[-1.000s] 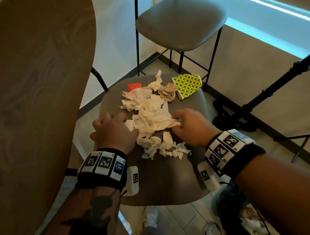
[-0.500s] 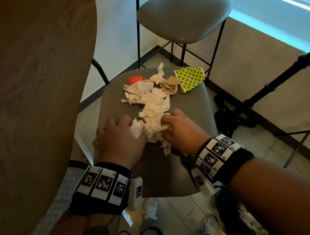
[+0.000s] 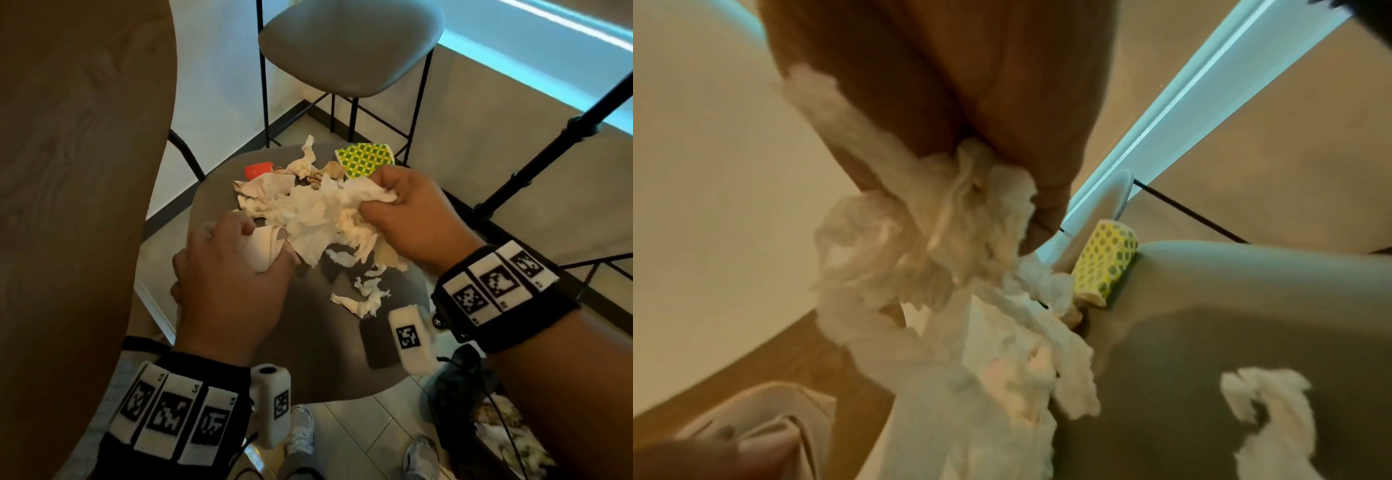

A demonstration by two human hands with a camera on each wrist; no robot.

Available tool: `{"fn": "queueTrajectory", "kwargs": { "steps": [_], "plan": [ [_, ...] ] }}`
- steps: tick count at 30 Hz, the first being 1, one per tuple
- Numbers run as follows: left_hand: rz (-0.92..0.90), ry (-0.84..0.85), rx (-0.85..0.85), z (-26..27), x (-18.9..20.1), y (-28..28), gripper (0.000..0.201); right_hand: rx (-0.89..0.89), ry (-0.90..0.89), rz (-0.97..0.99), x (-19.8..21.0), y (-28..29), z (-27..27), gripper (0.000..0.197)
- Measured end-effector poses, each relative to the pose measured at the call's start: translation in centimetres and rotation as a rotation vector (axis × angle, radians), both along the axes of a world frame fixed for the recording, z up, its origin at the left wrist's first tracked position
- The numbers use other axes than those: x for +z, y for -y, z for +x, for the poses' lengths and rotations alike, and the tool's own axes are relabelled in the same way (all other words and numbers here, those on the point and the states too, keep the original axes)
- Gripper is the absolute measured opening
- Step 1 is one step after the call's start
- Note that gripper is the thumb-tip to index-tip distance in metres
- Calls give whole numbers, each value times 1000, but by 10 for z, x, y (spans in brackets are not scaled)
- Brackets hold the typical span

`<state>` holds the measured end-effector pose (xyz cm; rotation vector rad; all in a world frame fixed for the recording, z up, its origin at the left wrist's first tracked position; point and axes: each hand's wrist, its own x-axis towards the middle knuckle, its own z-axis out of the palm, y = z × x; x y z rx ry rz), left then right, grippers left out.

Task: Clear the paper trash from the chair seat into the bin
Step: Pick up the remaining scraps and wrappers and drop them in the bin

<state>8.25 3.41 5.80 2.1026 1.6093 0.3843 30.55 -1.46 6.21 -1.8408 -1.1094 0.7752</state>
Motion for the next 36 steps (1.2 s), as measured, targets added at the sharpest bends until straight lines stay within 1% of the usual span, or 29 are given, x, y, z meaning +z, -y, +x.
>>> {"fn": "queueTrajectory", "kwargs": {
  "steps": [3, 5, 7, 9, 11, 13, 15, 18, 20, 22, 24, 26, 28, 30, 32, 34, 36],
  "plan": [
    [-33, 171, -4, 5, 9, 7, 47, -51, -95, 59, 11, 21, 14, 5],
    [-83, 293, -11, 10, 16, 15, 46, -89, -156, 107, 16, 41, 24, 14],
    [-146, 402, -17, 15, 26, 24, 46, -114, -206, 140, 21, 61, 31, 11],
    [-186, 463, -60, 30, 31, 38, 37, -165, -215, 152, 23, 94, 45, 10],
    [-208, 492, -113, 49, 30, 57, 28, -223, -208, 149, 21, 133, 61, 11],
    [-246, 519, -192, 74, 25, 78, 34, -305, -215, 147, 18, 176, 75, 11],
    [-269, 513, -310, 102, 15, 104, 39, -410, -223, 143, 11, 223, 89, 19],
    [-311, 448, -481, 146, -2, 153, 31, -535, -208, 100, -2, 297, 106, 23],
    [-367, 456, -590, 176, -19, 190, 31, -619, -204, 63, -17, 348, 117, 28],
    [-420, 429, -707, 204, -44, 226, 34, -722, -209, 16, -37, 401, 128, 29],
    [-488, 374, -796, 230, -76, 264, 35, -829, -222, -20, -61, 452, 137, 24],
    [-574, 298, -851, 253, -113, 302, 34, -935, -271, -56, -91, 500, 145, 15],
    [-668, 213, -888, 274, -158, 335, 30, -1024, -338, -97, -128, 541, 152, 13],
    [-746, 126, -913, 293, -208, 364, 27, -1066, -389, -154, -170, 574, 157, 18],
    [-807, 37, -905, 310, -258, 388, 29, -1092, -456, -232, -217, 598, 160, 19],
    [-843, -58, -875, 325, -309, 408, 32, -1117, -489, -341, -273, 614, 165, 17],
    [-847, -159, -861, 335, -355, 421, 35, -1135, -475, -461, -327, 621, 168, 8]
  ]
}}
